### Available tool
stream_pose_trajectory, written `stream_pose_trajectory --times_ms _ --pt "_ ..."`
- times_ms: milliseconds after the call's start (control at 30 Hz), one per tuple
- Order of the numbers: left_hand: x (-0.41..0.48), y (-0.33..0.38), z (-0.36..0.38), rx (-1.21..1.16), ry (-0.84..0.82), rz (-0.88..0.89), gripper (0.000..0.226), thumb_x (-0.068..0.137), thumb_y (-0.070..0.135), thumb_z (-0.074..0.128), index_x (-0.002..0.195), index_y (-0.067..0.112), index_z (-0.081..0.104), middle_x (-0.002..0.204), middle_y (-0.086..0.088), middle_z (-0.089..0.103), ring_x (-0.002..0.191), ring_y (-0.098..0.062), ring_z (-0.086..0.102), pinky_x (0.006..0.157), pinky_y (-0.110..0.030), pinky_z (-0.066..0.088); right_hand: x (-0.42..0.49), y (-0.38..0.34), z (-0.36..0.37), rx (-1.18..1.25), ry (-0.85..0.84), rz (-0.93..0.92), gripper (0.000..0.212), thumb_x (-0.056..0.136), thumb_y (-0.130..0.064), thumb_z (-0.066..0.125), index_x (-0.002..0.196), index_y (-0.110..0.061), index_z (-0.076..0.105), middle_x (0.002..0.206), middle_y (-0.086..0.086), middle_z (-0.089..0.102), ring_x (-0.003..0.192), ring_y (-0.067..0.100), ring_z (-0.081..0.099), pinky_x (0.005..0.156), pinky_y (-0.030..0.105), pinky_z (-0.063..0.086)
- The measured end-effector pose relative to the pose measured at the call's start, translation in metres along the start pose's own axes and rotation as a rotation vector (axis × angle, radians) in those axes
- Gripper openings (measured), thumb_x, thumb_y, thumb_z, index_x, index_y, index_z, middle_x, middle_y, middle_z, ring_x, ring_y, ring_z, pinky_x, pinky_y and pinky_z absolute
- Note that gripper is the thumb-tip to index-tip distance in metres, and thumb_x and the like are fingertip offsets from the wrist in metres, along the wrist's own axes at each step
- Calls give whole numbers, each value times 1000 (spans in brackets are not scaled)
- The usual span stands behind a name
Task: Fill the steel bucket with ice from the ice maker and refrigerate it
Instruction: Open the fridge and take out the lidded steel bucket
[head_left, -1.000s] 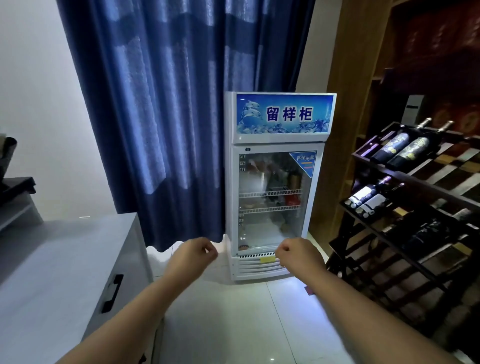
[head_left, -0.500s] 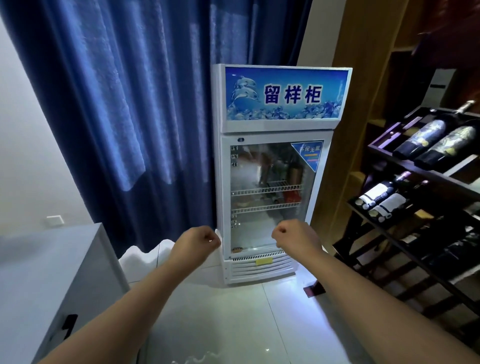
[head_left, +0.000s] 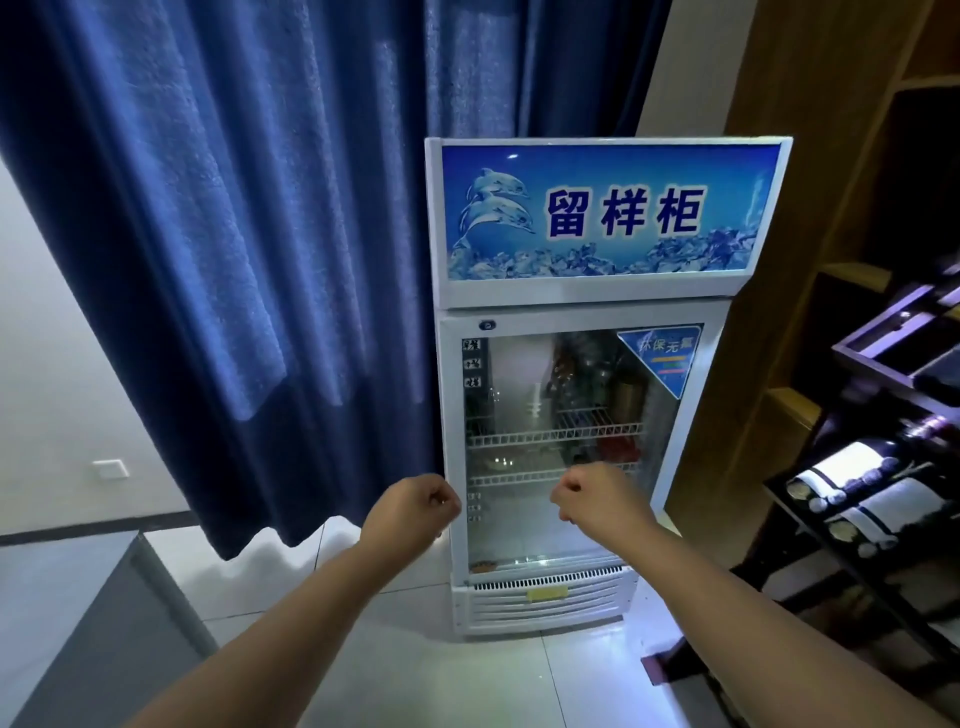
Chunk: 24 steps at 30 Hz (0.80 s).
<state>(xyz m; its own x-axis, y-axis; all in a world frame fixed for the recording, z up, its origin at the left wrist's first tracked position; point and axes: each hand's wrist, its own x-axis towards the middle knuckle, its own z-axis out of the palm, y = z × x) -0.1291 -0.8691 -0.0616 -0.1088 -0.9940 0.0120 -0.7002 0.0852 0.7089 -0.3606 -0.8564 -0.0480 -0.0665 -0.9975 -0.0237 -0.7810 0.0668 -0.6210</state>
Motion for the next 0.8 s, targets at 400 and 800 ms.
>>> stream_pose_trajectory --times_ms 400,800 --pt "146 -7 -21 -7 -5 113 14 84 25 60 71 28 63 61 8 63 55 -6 57 52 -20 43 116 -16 16 -23 19 -2 24 87 -22 53 71 -13 69 69 1 70 68 23 67 63 38 53" --pt "297 -24 -59 -129 64 159 37 87 27 63 120 10 57 111 -6 61 92 -21 61 80 -34 48 234 -71 35 -16 133 -80 23 89 -17 59 110 -15 68 110 1 66 99 17 60 84 28 46"
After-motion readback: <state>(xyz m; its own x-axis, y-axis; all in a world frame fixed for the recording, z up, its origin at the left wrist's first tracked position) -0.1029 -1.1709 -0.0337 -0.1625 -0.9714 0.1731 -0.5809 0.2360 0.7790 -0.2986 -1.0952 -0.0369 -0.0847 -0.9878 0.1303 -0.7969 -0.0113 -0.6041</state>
